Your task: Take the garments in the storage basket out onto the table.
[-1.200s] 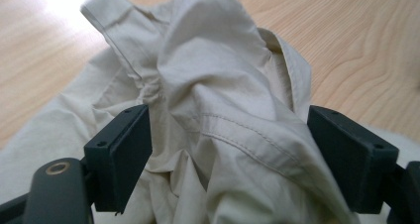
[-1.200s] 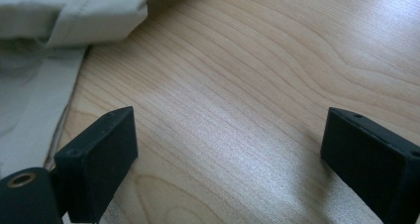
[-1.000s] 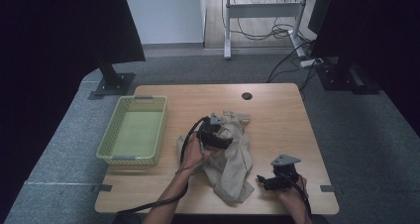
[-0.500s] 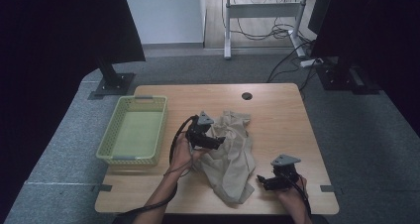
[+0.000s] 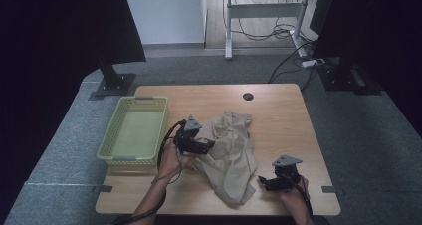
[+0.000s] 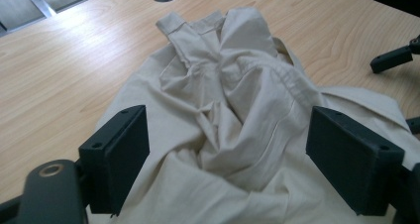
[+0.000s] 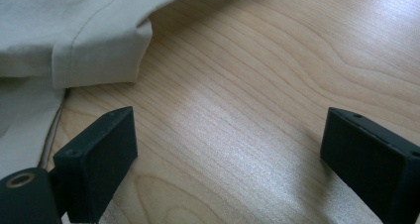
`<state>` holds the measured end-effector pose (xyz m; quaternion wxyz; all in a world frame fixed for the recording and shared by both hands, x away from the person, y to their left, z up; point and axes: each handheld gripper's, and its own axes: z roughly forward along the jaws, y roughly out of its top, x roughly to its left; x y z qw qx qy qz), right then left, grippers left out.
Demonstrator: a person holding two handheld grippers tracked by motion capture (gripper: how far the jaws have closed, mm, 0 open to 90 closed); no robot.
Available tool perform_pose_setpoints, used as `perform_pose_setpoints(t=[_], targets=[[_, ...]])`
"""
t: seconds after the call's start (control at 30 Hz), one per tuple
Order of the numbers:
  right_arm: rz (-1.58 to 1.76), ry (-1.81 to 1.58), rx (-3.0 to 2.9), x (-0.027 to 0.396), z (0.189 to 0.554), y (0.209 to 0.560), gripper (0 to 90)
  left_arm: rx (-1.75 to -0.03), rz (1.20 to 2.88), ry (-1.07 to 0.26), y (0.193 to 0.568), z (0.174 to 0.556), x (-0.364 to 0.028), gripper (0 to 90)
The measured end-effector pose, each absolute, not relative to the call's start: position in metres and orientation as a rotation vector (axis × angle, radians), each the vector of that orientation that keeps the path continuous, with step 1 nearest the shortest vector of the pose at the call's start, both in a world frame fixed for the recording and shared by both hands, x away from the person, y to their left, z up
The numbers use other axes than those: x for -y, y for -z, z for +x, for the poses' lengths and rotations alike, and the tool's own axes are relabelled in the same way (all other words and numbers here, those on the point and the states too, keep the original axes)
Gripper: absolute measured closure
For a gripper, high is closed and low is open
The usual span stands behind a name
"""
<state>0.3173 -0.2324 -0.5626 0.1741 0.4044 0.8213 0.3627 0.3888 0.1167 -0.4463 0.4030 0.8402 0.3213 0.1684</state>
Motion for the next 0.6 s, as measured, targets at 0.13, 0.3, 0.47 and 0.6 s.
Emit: perform_pose_setpoints(t=[0.13,0.3,0.47,0.6], targets=[[1.143,-1.027,-2.329,0.233,0.317,0.563,7.1,-0.814,2.111,-0.428,0.447,0.382,-0.126,15.9],[1.146,-1.027,-2.331,0.233,0.317,0.562,7.1,-0.819,2.097,-0.425,0.450,0.372,-0.138,14.8],[1.144,-1.026,-2.330,0.233,0.317,0.563,7.1,-0.828,2.093,-0.416,0.455,0.363,-0.150,12.1],[1.144,-1.026,-2.331,0.233,0.317,0.563,7.1,-0.834,2.084,-0.410,0.460,0.354,-0.159,11.1]])
